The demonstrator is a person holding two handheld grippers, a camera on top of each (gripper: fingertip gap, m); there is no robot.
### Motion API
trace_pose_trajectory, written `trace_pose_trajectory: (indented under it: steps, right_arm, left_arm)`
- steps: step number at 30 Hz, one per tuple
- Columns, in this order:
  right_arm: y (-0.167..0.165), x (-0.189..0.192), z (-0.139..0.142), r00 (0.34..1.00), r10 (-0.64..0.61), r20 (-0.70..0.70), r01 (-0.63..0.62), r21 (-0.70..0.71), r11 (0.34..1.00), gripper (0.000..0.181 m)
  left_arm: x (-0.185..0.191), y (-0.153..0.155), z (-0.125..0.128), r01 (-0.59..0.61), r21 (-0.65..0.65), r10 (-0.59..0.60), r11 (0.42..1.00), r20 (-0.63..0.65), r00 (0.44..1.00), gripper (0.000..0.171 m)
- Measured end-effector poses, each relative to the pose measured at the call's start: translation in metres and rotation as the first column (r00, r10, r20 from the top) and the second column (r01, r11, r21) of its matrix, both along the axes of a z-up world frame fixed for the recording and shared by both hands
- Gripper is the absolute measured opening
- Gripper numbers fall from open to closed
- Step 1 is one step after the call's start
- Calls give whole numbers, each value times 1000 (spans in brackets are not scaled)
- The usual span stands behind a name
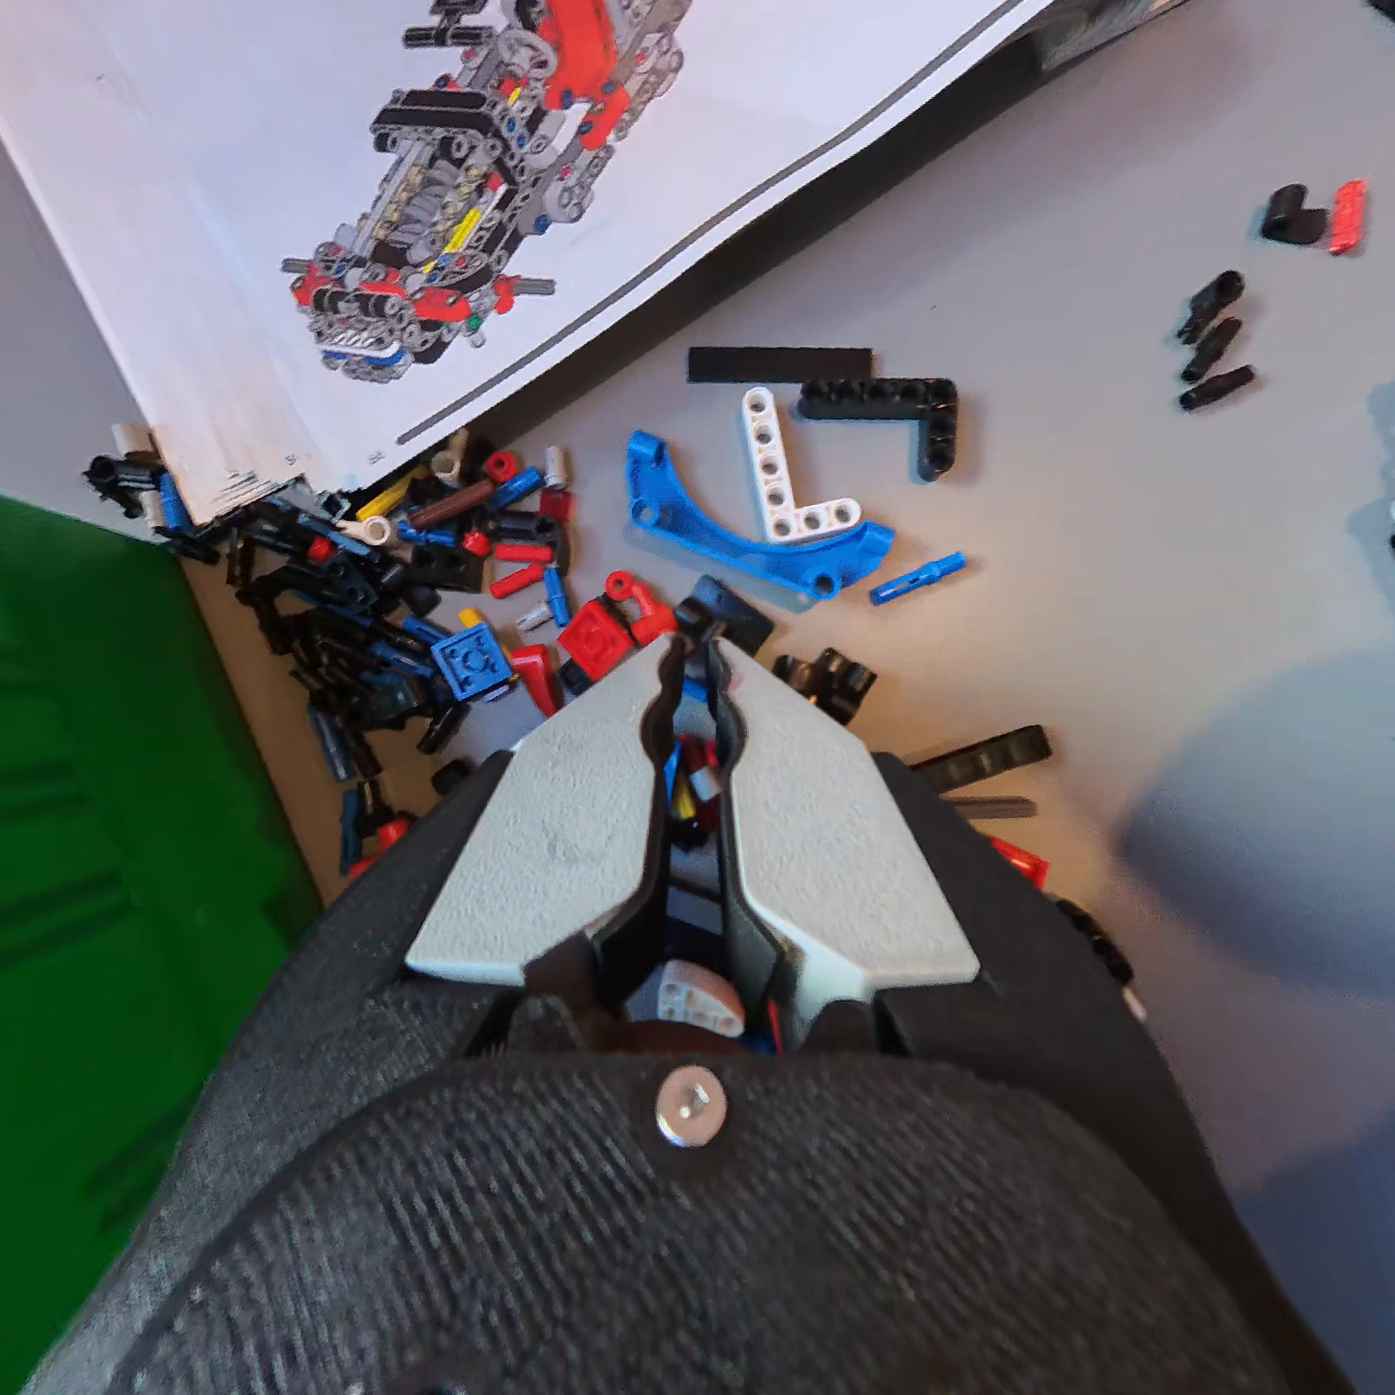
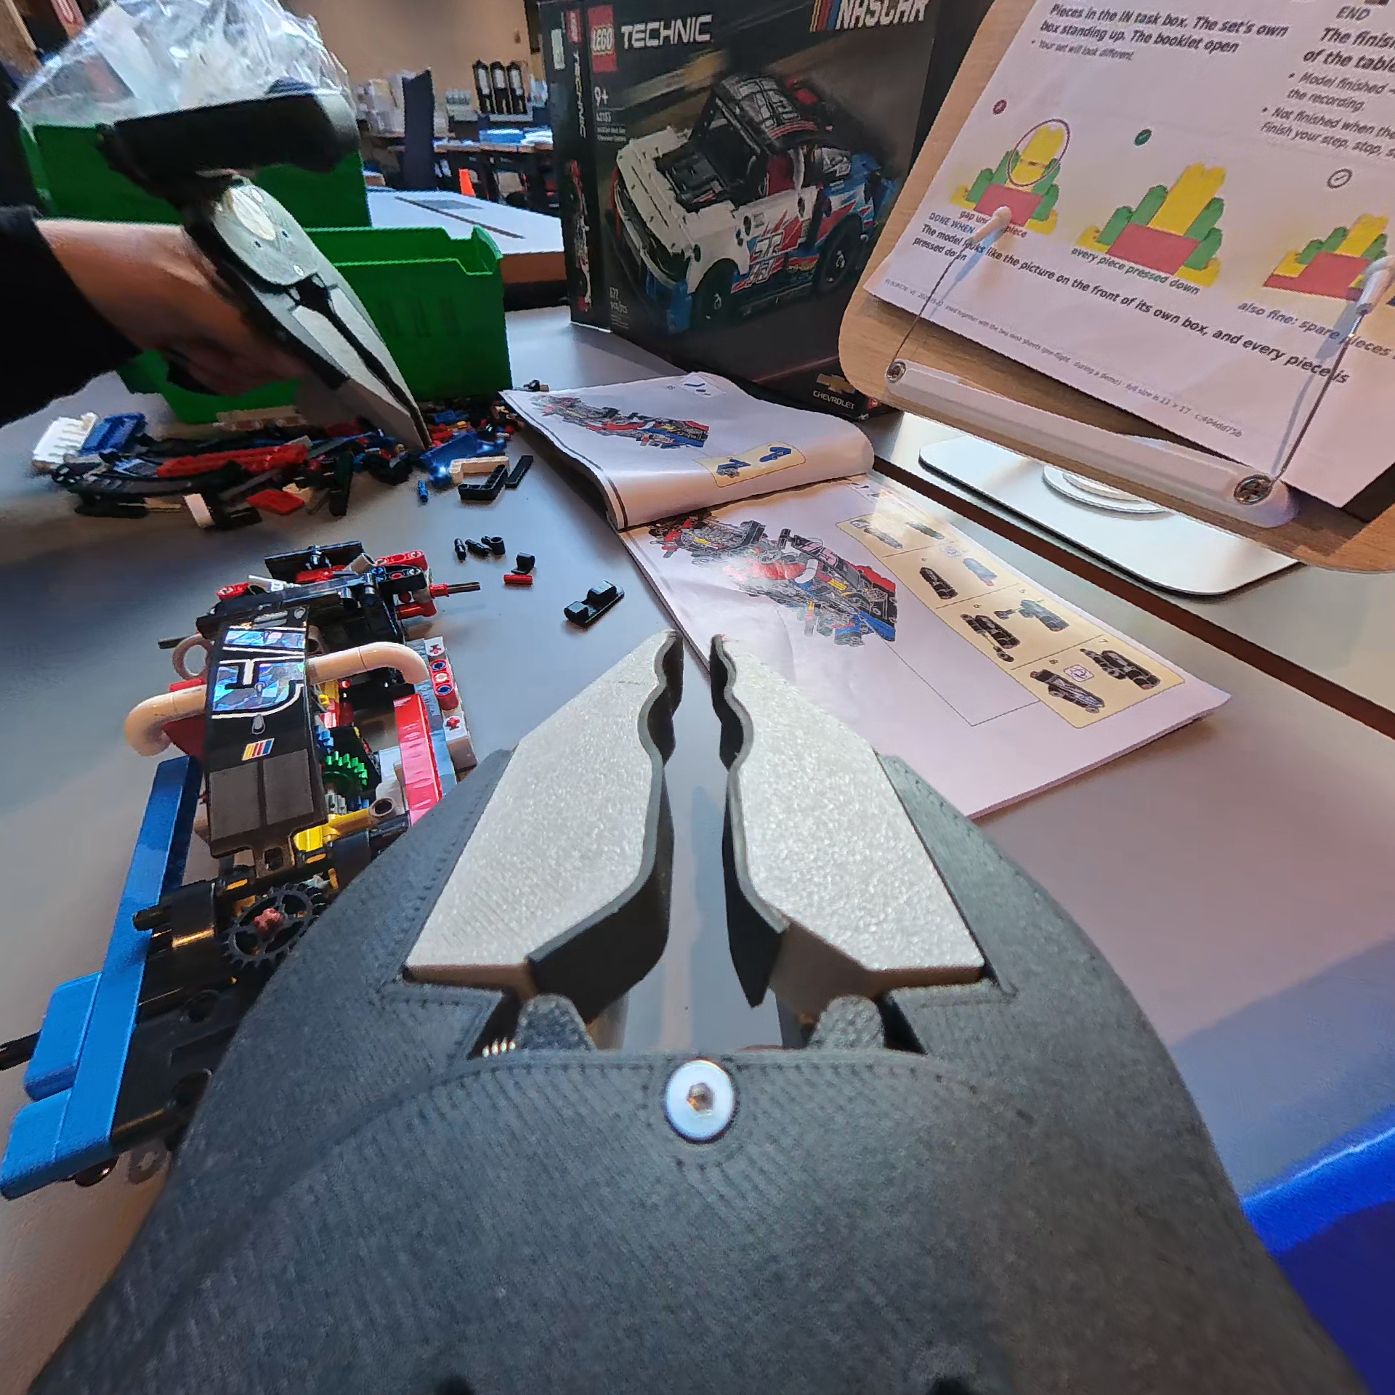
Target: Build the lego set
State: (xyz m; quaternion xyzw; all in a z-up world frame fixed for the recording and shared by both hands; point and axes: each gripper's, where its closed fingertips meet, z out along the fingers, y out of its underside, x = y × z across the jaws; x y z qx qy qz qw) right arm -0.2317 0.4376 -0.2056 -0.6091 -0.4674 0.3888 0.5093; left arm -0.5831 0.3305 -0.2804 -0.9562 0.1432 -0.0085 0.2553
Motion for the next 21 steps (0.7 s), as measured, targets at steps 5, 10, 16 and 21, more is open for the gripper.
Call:
trace_pose_trajectory:
  steps: [5,10,16,21]
  right_arm:
    - [-1,0,0,1000,9,0,-9,-7,1000,4]
    - [-1,0,0,1000,11,-5,-11,-11,1000,3]
    - [-1,0,-1,1000,11,-1,-11,-18,1000,4]
    - [1,0,-1,1000,0,0,0,-21,1000,4]
  left_arm:
    - [-5,-4,5,-6,17,7,1000,-14,1000,4]
    - [-22,-8,18,-60,49,63,997,-54,997,5]
    - [-51,-8,56,-219,212,233,952,-45,971,3]
    - [-68,-2,67,-335,280,353,899,-16,935,0]
